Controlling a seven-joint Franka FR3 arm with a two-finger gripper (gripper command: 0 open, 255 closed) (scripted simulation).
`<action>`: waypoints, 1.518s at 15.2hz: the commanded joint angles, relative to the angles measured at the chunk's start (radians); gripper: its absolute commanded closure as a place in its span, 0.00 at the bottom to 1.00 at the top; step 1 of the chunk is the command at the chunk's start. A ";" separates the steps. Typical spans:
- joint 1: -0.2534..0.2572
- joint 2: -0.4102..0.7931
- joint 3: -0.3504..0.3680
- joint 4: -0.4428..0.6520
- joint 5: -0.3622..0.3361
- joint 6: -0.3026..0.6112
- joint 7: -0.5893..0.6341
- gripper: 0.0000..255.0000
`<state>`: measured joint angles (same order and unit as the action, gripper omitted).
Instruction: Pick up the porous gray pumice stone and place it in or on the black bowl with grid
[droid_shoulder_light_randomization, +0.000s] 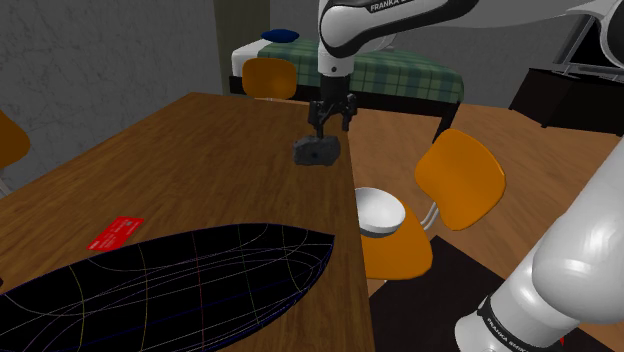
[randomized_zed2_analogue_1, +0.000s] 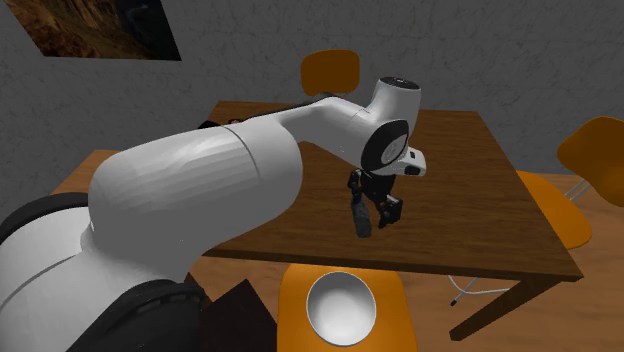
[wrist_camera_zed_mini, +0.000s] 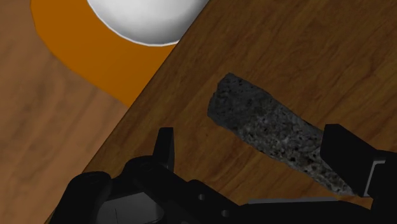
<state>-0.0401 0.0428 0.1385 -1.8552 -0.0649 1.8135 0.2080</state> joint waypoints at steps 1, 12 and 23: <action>0.001 0.032 0.000 -0.016 -0.001 -0.001 0.000 0.00; -0.008 0.026 -0.008 -0.018 -0.002 -0.004 -0.018 1.00; 0.001 0.017 0.001 0.073 0.003 -0.105 -0.007 1.00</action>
<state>-0.0370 0.0506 0.1416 -1.7855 -0.0606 1.7457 0.2026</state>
